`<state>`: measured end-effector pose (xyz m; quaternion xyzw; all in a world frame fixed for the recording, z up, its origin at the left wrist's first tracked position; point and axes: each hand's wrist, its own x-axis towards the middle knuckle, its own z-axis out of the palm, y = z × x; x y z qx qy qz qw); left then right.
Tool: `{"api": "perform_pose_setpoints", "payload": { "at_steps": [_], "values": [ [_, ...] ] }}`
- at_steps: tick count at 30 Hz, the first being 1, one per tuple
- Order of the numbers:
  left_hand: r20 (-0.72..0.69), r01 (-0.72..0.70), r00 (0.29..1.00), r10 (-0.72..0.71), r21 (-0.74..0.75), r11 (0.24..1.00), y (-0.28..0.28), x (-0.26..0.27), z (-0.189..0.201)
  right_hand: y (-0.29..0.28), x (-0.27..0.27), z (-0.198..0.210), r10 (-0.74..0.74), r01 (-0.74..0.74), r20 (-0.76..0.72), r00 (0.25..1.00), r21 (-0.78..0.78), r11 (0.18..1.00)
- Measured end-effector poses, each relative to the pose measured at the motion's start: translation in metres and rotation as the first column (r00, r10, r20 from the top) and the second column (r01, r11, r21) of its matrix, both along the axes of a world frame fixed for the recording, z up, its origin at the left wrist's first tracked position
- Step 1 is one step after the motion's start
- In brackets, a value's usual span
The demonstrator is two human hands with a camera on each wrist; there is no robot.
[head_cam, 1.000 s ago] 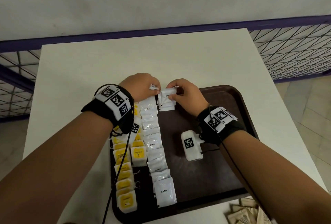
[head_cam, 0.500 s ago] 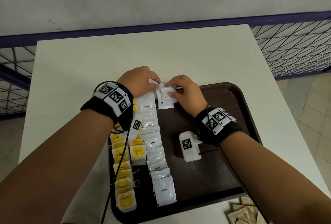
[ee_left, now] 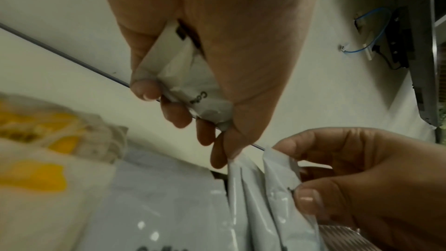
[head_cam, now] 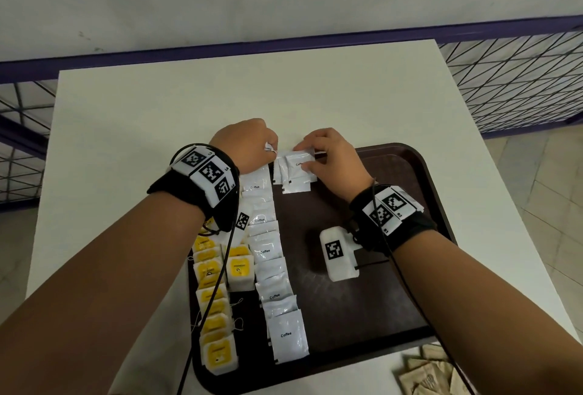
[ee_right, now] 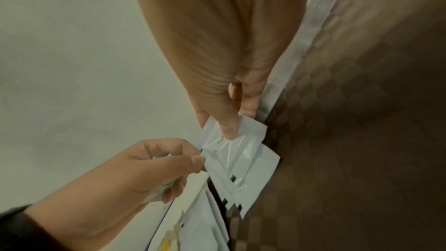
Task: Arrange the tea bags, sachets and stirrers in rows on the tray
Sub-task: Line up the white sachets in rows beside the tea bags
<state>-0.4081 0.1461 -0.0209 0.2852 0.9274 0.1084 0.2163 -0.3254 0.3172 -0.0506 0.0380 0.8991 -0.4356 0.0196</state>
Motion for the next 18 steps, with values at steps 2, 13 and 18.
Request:
{"api": "perform_pose_setpoints", "payload": {
  "at_steps": [2,13,18],
  "values": [
    [0.002,-0.02,1.0,0.02,0.003,1.0,-0.001,0.001,-0.001,-0.003,0.006,-0.001,-0.002,0.002,0.006,1.0,-0.015,1.0],
    [-0.005,-0.041,0.999,0.041,-0.029,0.999,-0.002,0.002,0.003,-0.015,0.01,-0.001,0.056,-0.055,-0.032,0.998,0.007,0.998],
    [-0.006,-0.032,0.999,0.032,-0.046,0.998,-0.005,0.001,0.005,-0.005,0.017,0.006,-0.021,0.022,0.017,1.0,-0.067,0.998]
  ]
}}
